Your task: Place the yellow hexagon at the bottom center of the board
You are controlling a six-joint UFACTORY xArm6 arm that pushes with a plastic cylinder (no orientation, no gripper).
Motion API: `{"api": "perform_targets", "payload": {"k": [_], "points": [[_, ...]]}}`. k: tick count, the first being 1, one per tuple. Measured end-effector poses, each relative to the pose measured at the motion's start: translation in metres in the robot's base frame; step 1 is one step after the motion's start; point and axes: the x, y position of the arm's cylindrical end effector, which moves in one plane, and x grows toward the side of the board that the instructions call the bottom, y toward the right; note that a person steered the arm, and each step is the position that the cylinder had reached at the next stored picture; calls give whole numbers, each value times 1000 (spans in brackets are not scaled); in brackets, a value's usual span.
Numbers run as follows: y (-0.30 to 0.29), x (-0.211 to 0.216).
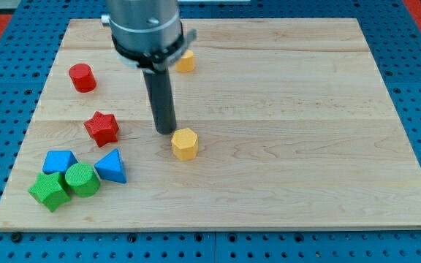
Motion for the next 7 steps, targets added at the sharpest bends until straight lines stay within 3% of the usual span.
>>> {"api": "perform_targets", "payload": {"k": [1,2,4,5,6,7], "points": [[20,55],[33,15],[68,36],[59,18],[-12,13],[-26,33]]}}
